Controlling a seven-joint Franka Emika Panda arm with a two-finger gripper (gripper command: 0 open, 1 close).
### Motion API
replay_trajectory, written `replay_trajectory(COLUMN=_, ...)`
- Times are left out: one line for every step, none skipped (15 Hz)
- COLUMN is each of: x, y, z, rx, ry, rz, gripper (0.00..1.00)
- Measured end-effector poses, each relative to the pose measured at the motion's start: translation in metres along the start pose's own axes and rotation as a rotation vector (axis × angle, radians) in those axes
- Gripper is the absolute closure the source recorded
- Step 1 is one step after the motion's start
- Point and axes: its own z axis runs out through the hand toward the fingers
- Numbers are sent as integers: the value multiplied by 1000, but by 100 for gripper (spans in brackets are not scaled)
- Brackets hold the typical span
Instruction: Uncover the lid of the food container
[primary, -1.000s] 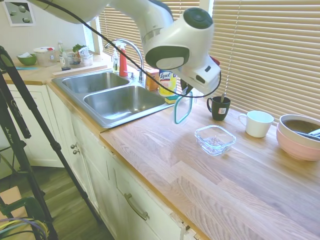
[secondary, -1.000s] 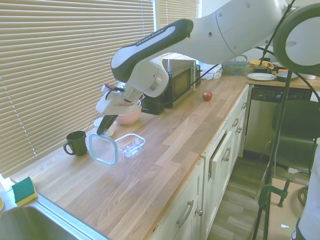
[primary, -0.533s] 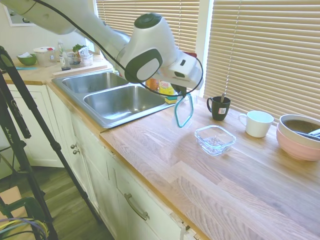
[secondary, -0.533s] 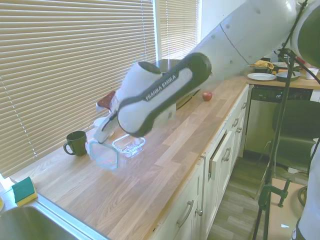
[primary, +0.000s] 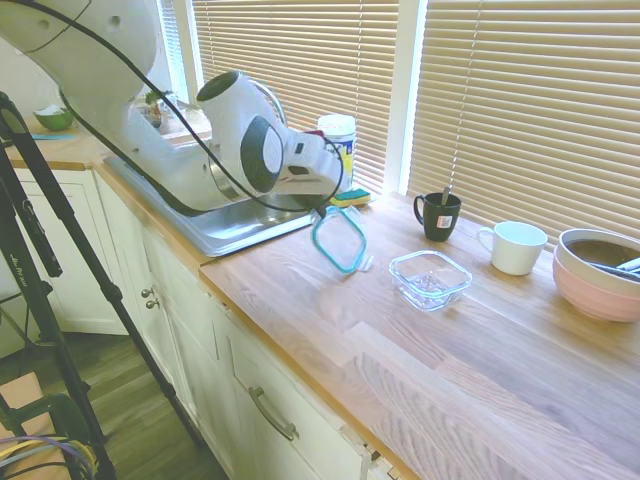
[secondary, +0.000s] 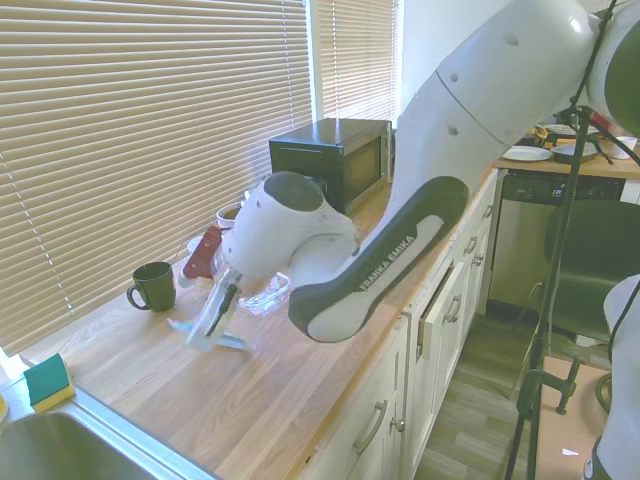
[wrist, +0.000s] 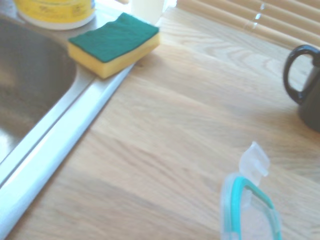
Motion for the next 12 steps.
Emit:
replay_trajectory(x=-10, y=-3, z=2, rx=-8, ry=-8, rz=-5, gripper=100)
replay_trajectory(x=-17, y=-3, z=4, rx=-17, ry=-18, rz=-3, gripper=100)
replay_trajectory(x=-25, y=-1, z=7, rx=-24, ry=-32, rz=2, gripper=100)
replay_trajectory(x=-33, y=1, z=12, rx=-33, ry=-53, rz=25, gripper=100)
replay_trajectory(x=-44, y=4, z=20, rx=-43, ry=-88, rz=61, gripper=100)
replay_trajectory(x=-56, y=5, z=28, rx=-51, ry=-126, rz=89, gripper=100)
replay_trajectory(x=-62, y=4, z=36, rx=-53, ry=-155, rz=112, gripper=100)
replay_trajectory(x=-65, y=5, z=42, rx=-52, ry=-178, rz=131, gripper=100)
replay_trajectory(x=-62, y=6, z=44, rx=-49, ry=-191, rz=149, gripper=100)
replay_trajectory(x=-57, y=9, z=45, rx=-54, ry=-203, rz=162, gripper=100)
replay_trajectory(x=-49, y=12, z=46, rx=-58, ry=-206, rz=176, gripper=100)
replay_trajectory(x=-41, y=15, z=46, rx=-62, ry=-205, rz=186, gripper=100)
